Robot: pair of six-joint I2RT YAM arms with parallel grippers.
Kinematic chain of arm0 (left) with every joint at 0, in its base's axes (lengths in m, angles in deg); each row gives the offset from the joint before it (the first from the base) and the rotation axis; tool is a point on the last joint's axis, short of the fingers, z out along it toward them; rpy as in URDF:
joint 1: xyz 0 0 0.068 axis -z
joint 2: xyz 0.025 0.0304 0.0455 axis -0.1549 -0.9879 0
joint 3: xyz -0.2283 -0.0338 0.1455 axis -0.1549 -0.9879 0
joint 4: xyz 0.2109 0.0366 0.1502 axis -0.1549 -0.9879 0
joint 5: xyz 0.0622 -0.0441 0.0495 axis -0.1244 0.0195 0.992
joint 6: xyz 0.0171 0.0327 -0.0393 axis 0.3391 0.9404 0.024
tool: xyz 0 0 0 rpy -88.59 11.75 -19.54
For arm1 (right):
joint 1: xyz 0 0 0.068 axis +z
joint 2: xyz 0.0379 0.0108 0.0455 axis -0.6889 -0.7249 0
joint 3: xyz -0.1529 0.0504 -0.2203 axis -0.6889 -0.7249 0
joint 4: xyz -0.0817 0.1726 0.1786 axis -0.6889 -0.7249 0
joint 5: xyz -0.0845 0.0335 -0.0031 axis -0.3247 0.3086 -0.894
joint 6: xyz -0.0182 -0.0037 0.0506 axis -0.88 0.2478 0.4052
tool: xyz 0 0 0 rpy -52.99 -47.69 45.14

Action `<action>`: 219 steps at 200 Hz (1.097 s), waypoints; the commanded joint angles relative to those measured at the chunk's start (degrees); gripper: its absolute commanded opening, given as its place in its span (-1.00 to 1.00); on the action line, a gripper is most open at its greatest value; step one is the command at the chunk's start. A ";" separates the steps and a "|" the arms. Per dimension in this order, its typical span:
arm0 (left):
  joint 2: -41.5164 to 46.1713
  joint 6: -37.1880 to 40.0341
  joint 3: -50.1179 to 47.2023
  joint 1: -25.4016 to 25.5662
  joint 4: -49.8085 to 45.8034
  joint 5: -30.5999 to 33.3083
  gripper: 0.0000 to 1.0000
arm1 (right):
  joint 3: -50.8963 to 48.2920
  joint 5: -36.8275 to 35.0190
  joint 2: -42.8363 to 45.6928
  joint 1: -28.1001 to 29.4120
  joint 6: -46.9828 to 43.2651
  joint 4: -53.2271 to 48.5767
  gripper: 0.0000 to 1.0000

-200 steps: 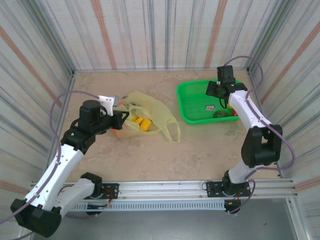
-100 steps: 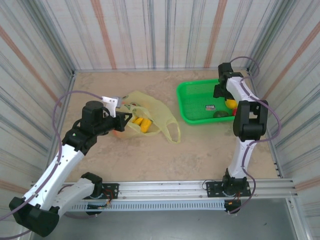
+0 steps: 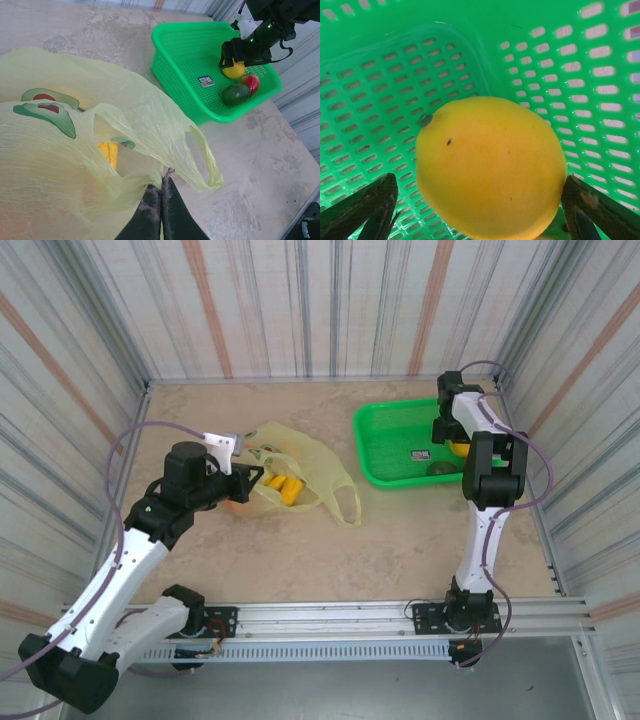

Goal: Place the fake fruits into the plastic bag and tie a complex knot

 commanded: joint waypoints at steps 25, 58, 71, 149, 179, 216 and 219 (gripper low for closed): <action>-0.39 0.48 0.22 0.31 -0.56 0.53 -1.00 | 1.19 1.35 -2.93 -0.48 -1.27 -1.75 0.63; -0.60 0.70 0.17 0.32 -0.70 0.57 -1.00 | 1.91 1.60 -2.70 -0.60 -1.59 -0.29 0.57; -0.61 0.68 0.22 0.25 -0.64 0.58 -1.00 | 2.87 1.86 -2.74 -0.59 -1.98 -0.04 0.57; -0.90 0.57 0.19 -0.21 -0.53 0.21 -1.00 | 8.13 2.72 -6.35 -1.25 -3.25 -0.08 0.45; -0.83 0.48 0.20 -0.47 -0.42 -0.03 -1.00 | 7.99 3.25 -6.74 -0.91 -2.30 -0.88 0.44; -0.74 0.58 0.06 -0.68 -0.38 -0.13 -1.00 | 7.98 4.01 -6.64 -0.57 -1.50 -1.48 0.30; -0.73 0.57 0.06 -0.66 -0.38 -0.13 -1.00 | 7.96 4.01 -6.41 -0.52 -1.49 -1.42 0.27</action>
